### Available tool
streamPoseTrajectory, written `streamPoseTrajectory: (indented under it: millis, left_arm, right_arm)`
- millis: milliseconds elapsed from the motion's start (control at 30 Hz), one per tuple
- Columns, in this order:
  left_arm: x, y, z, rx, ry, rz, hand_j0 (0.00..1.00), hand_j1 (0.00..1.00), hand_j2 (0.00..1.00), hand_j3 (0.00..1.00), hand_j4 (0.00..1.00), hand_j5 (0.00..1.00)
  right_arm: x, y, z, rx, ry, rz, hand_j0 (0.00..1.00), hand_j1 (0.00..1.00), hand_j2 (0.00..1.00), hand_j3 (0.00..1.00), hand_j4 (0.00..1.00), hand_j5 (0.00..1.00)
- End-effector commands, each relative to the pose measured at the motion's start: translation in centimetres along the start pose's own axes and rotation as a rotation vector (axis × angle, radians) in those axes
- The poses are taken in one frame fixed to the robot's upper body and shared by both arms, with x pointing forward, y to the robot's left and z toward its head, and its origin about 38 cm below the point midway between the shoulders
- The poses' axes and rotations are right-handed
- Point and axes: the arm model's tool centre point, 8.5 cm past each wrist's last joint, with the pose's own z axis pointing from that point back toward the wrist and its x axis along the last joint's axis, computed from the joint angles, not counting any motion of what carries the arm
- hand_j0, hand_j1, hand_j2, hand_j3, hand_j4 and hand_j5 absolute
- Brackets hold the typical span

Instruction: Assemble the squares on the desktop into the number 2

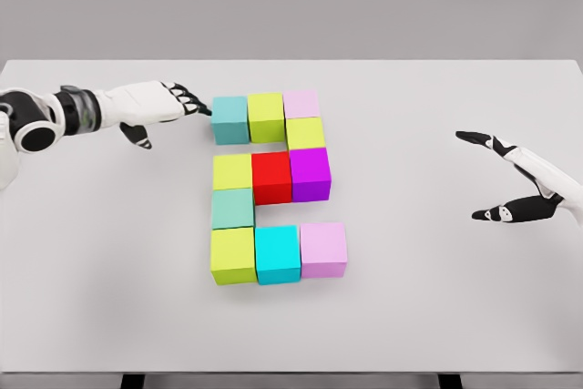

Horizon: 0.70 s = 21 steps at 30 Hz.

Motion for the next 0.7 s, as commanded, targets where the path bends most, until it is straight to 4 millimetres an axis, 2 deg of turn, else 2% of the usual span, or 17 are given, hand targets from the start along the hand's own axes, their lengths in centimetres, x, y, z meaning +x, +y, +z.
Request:
streamPoseTrajectory:
  millis: [0,267,367,400,533,667]
  left_arm:
    - [0.1,0.1,-0.1,0.007,-0.002,0.004,1.0,1.0,1.0,1.0,1.0,1.0]
    - [-0.8,-0.4,0.6,-0.002,0.022,0.021,1.0,1.0,1.0,1.0,1.0,1.0]
    - [-3.1,-0.8,3.6,0.001,0.079,0.045,1.0,1.0,1.0,1.0,1.0,1.0]
    - [-4.4,-1.1,5.8,0.011,0.111,0.071,1.0,1.0,1.0,1.0,1.0,1.0]
    - [-6.5,-1.2,10.6,0.065,0.157,0.152,1.0,1.0,1.0,1.0,1.0,1.0]
    - [-7.1,-2.3,11.9,0.043,0.181,0.162,1.0,1.0,1.0,1.0,1.0,1.0]
  right_arm:
    - [0.0,-0.1,0.0,-0.004,-0.002,-0.006,1.0,1.0,1.0,1.0,1.0,1.0]
    - [0.0,-0.1,0.0,-0.004,-0.002,-0.006,1.0,1.0,1.0,1.0,1.0,1.0]
    - [0.1,-0.1,0.0,-0.004,-0.003,-0.005,1.0,1.0,1.0,1.0,1.0,1.0]
    - [0.0,-0.3,0.3,0.003,0.007,0.002,1.0,1.0,1.0,1.0,1.0,1.0]
    - [0.1,-0.1,0.1,-0.001,0.001,-0.001,1.0,1.0,1.0,1.0,1.0,1.0]
    - [0.1,-0.1,0.1,-0.002,-0.001,-0.004,1.0,1.0,1.0,1.0,1.0,1.0]
